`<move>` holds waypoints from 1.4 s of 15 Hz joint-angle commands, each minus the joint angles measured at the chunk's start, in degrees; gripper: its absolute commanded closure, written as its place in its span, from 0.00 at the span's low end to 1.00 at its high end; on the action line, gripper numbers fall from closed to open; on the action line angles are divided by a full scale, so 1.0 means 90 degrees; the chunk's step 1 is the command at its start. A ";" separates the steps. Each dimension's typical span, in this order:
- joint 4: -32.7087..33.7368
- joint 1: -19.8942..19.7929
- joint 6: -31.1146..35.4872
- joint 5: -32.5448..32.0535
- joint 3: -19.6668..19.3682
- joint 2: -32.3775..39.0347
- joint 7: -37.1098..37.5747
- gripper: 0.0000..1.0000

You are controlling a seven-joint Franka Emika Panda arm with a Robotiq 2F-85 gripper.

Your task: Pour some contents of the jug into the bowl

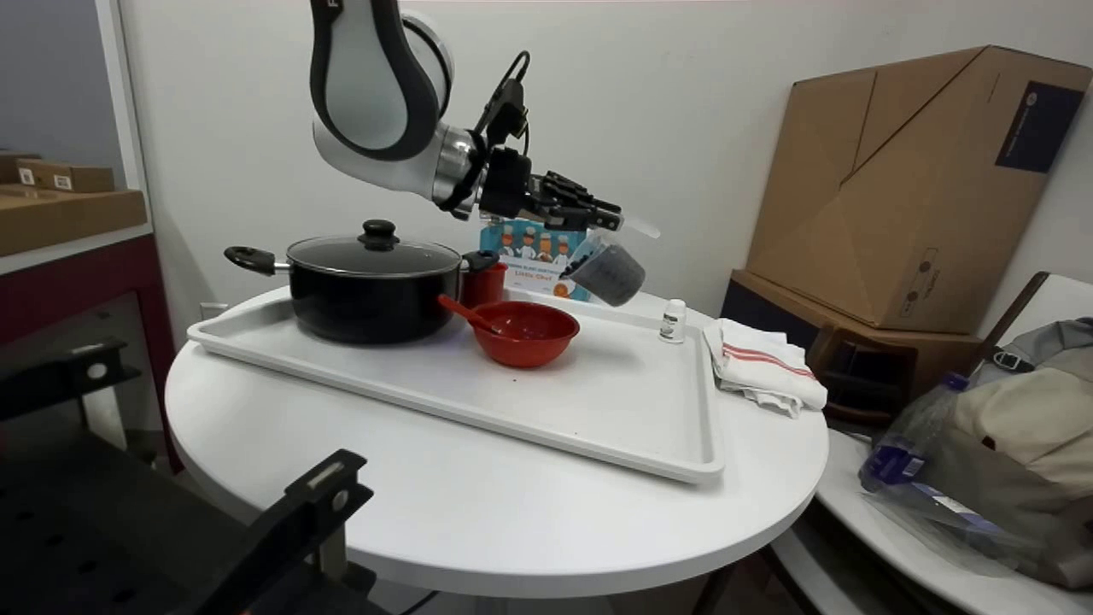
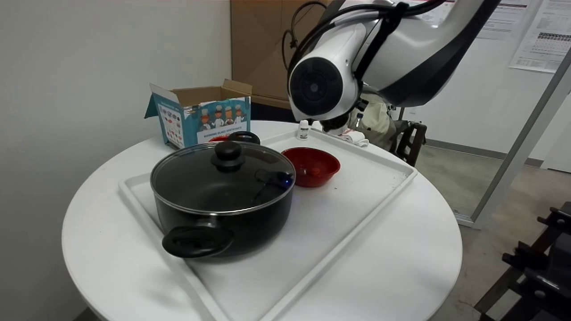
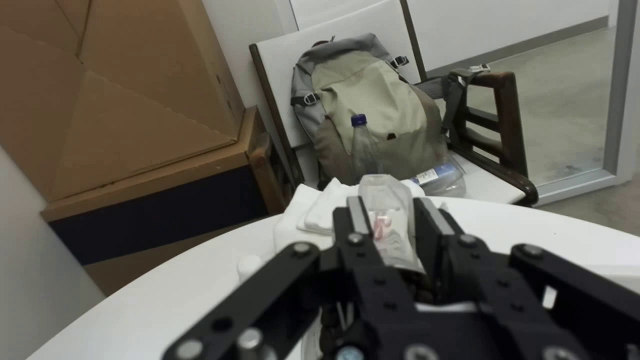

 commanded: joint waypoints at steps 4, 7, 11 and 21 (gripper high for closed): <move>-0.0009 -0.0035 -0.0516 -0.0712 0.0092 0.0099 0.0172 0.90; -0.0041 0.0023 -0.0722 -0.1058 0.0078 0.0190 0.0267 0.90; -0.0080 0.0101 -0.1127 -0.1611 0.0112 0.0318 0.0438 0.90; -0.0188 0.0220 -0.2019 -0.2203 0.0236 0.0602 0.0472 0.90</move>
